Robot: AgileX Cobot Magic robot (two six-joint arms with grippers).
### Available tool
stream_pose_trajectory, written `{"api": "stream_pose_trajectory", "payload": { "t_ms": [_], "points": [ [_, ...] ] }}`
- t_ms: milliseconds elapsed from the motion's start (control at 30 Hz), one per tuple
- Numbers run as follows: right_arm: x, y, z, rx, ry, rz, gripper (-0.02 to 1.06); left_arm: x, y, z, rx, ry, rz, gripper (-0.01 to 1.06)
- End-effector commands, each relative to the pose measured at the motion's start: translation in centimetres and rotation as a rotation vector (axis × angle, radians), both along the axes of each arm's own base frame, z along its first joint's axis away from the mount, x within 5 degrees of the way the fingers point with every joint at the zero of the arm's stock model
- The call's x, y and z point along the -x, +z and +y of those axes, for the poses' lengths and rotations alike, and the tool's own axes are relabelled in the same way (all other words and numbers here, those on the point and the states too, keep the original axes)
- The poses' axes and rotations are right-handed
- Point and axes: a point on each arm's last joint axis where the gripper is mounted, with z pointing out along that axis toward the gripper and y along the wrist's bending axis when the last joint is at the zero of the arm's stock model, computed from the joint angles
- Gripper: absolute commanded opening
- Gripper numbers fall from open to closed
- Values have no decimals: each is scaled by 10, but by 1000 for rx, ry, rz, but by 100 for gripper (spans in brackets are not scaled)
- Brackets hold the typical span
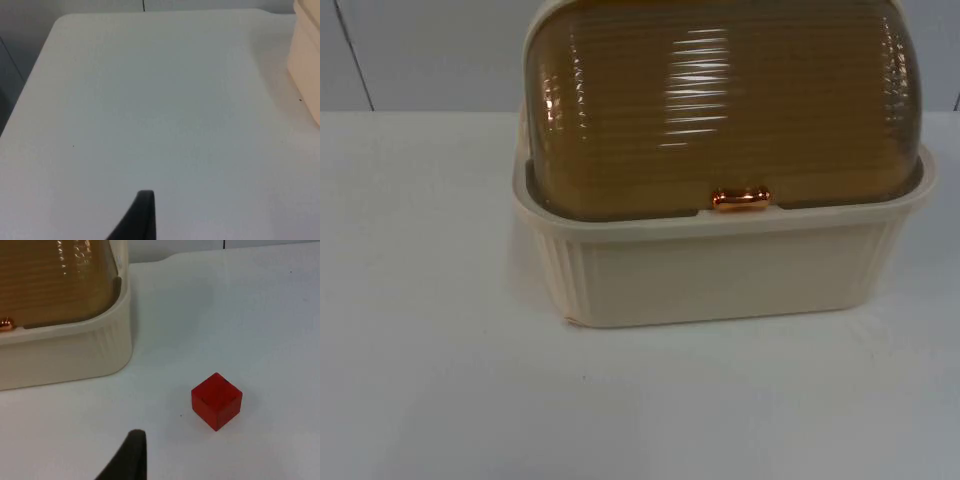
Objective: Open the box lid with the left hand, place the block into the box with the right hand, then close the box lid with the left hand.
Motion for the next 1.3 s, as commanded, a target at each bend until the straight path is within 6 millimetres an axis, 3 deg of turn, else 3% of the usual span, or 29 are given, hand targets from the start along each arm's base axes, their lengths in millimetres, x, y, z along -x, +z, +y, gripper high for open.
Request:
{"api": "stream_pose_trajectory", "payload": {
  "t_ms": [0,133,167,267,300,433,467,600,733,933,1133,1267],
  "points": [
    [-3,5,-2,2,-26,-4,104,1,4,0,3,1,-30,105],
    [-23,37,-7,50,-79,-10,104,-19,36,1,10,14,-114,105],
    [-23,37,-7,50,-79,-10,104,-19,36,1,10,14,-114,105],
    [-42,65,-8,76,-81,-25,104,-43,64,2,42,27,-157,105],
    [-42,65,-8,76,-81,-25,104,-43,64,2,42,27,-157,105],
    [-65,96,-7,75,-75,-38,104,-80,100,3,47,29,-175,105],
    [-65,96,-7,75,-75,-38,104,-80,100,3,47,29,-175,105],
    [-84,120,-6,70,-72,-44,104,-118,117,3,37,19,-162,105],
    [-99,126,-2,69,-41,-68,104,-141,116,-1,72,-2,-130,105],
    [-119,119,4,72,9,0,104,-174,97,-22,5,-161,-10,105],
    [-122,117,5,77,21,12,104,-200,66,-69,-42,-377,148,105],
    [-122,117,5,77,21,12,104,-209,35,-119,-198,-605,258,105]
  ]
}}
